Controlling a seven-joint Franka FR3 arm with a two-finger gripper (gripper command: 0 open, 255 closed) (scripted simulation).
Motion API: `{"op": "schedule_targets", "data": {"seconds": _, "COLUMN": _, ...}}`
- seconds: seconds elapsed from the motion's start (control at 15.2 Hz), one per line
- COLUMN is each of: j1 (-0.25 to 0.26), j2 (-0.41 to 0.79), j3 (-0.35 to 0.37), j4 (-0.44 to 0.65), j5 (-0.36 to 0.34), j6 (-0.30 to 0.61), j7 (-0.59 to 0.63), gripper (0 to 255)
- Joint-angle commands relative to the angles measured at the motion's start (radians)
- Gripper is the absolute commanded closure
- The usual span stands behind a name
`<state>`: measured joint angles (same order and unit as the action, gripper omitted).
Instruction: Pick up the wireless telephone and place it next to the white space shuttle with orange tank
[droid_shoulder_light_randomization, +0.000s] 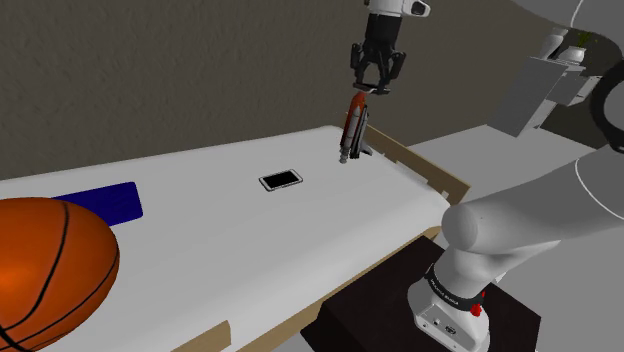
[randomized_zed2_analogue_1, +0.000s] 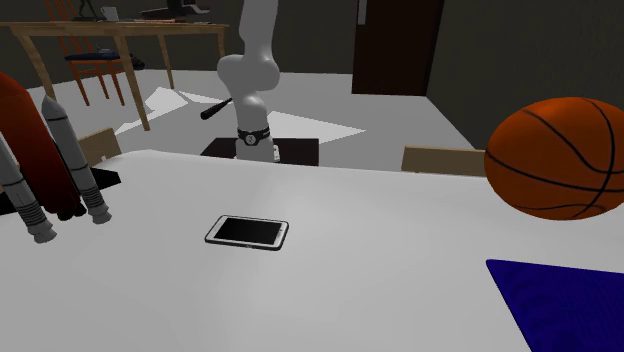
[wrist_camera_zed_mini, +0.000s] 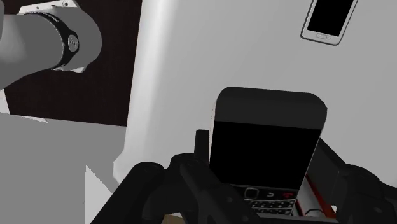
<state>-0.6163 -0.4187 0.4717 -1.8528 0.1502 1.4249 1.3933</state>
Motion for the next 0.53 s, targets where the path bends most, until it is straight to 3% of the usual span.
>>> {"op": "schedule_targets", "data": {"seconds": 0.0, "j1": -0.016, "j2": 0.023, "j3": -0.025, "j4": 0.014, "j5": -0.021, "j6": 0.005, "j7": -0.039, "gripper": 255}}
{"op": "schedule_targets", "data": {"seconds": 0.33, "j1": -0.055, "j2": 0.092, "j3": -0.078, "j4": 0.059, "j5": -0.070, "j6": 0.020, "j7": -0.125, "gripper": 255}}
{"op": "schedule_targets", "data": {"seconds": 0.46, "j1": -0.054, "j2": 0.083, "j3": -0.078, "j4": 0.023, "j5": -0.066, "j6": 0.047, "j7": -0.127, "gripper": 255}}
